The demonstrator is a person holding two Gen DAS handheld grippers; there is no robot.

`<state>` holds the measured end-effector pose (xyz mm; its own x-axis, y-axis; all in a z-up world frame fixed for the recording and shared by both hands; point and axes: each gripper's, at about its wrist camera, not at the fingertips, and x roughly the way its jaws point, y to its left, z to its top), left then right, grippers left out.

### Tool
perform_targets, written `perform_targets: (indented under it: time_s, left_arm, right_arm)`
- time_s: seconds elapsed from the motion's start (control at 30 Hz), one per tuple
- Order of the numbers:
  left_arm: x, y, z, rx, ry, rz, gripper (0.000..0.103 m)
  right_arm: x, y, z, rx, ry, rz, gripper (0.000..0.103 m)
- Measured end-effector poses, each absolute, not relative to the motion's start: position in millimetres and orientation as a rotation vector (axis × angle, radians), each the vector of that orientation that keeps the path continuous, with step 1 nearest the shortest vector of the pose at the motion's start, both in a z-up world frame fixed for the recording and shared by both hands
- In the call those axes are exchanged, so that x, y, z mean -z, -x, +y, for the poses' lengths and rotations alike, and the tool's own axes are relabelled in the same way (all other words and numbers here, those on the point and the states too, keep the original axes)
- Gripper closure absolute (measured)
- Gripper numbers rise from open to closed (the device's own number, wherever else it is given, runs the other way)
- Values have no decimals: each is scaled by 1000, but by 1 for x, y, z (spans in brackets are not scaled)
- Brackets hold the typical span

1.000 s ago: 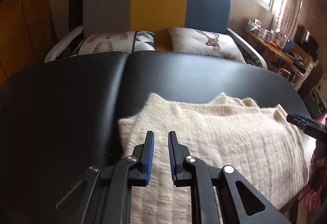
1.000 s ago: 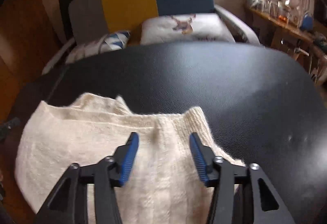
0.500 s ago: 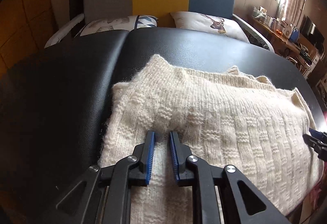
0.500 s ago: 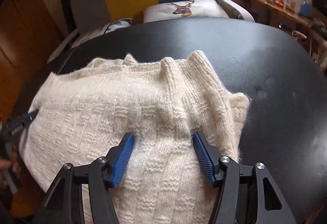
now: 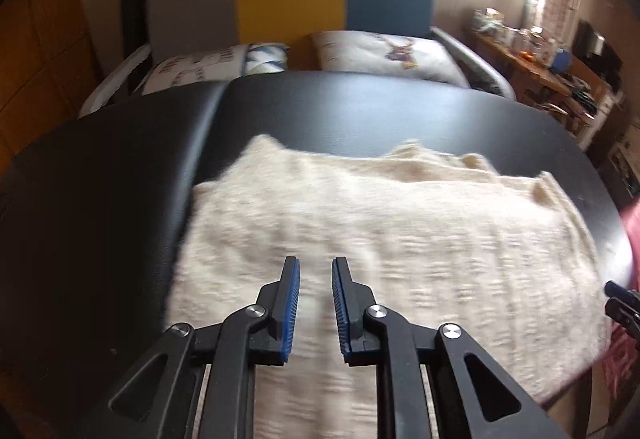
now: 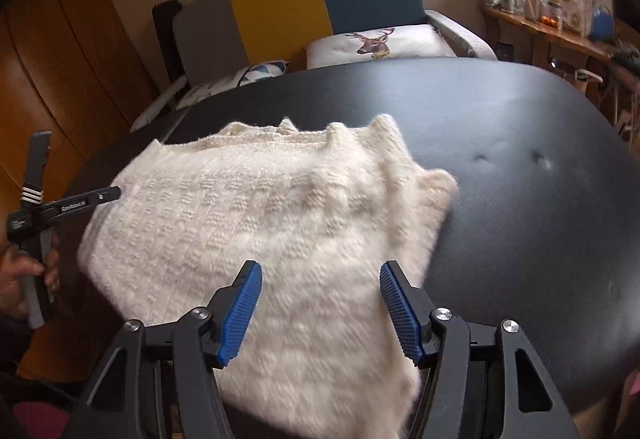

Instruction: Fold clothes

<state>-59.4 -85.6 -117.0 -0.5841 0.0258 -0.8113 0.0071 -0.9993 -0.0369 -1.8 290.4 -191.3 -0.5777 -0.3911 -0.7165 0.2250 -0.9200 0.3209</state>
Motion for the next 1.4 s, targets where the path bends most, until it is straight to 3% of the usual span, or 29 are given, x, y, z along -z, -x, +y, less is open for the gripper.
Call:
perform_targets:
  time_s: [0.2, 0.5, 0.67, 0.73, 0.8, 1.1, 1.13, 1.2, 1.33, 1.4]
  left_arm:
    - [122, 59, 4, -2507, 1303, 95, 87]
    - [133, 56, 103, -2291, 1200, 355, 87]
    - [142, 59, 111, -2269, 1226, 332, 87]
    - [145, 59, 114, -2263, 1228, 348, 87]
    - [149, 59, 116, -2263, 1228, 374, 87]
    - [158, 54, 135, -2202, 1176, 381, 87]
    - [159, 54, 138, -2201, 1176, 392, 87]
    - [167, 58, 142, -2195, 1211, 406, 87]
    - [175, 63, 141, -2194, 1256, 331, 86]
    - [173, 63, 141, -2173, 1270, 278, 86]
  right_arm:
    - [205, -36, 343, 2323, -1220, -525, 34]
    - [220, -27, 335, 2193, -1180, -489, 34]
    - [226, -14, 328, 2094, -1159, -488, 35]
    - [228, -13, 328, 2059, -1182, -480, 41]
    - [225, -15, 332, 2052, -1193, -480, 55]
    - [234, -16, 318, 1960, -1281, -428, 57]
    - [232, -14, 316, 1956, -1273, -439, 60]
    - [230, -14, 312, 1954, -1287, -418, 95]
    - [245, -21, 303, 1949, -1454, -222, 96]
    - [246, -28, 312, 1966, -1454, -248, 98]
